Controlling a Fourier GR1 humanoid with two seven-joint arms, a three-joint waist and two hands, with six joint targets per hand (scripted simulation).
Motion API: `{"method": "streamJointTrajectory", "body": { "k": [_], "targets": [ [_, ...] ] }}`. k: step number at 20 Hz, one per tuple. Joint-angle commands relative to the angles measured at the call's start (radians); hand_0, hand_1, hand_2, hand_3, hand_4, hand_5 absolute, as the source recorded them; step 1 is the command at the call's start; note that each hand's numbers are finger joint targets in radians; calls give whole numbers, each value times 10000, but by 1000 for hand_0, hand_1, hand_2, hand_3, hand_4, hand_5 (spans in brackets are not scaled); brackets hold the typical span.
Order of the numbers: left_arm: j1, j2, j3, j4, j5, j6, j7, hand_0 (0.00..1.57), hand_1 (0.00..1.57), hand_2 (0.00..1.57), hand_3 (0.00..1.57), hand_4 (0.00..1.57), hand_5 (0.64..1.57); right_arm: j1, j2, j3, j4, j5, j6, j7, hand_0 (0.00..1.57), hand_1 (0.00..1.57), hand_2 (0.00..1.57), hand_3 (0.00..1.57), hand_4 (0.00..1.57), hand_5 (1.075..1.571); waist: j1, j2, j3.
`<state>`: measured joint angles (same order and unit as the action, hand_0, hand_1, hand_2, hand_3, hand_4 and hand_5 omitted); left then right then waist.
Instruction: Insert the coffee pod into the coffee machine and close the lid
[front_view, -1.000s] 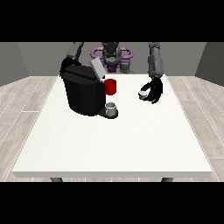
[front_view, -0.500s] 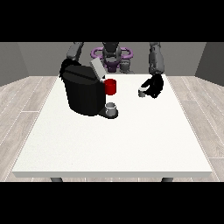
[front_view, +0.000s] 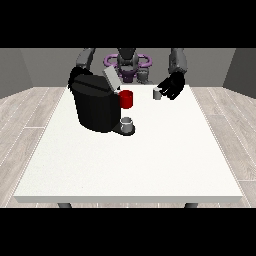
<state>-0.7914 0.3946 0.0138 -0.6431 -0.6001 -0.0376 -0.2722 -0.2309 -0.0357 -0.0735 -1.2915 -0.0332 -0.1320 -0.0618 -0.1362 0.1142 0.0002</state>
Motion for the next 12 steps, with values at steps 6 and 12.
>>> {"method": "streamJointTrajectory", "body": {
  "k": [6, 12],
  "targets": [
    [-1672, 88, 200, -637, 49, -1036, 908, 1272, 1272, 1342, 1293, 548, 1571, -374, -141, -271, 824, -187, 317, -1204, 0, 0, 0, 0, 489, 1571, -160, 291, 5],
    [-1819, 642, 621, -387, -25, -875, 734, 1011, 1011, 1199, 1224, 543, 1571, -458, -413, -56, -54, -470, 759, -376, 0, 0, 0, 0, 500, 1571, -726, 291, 0]
  ]
}}
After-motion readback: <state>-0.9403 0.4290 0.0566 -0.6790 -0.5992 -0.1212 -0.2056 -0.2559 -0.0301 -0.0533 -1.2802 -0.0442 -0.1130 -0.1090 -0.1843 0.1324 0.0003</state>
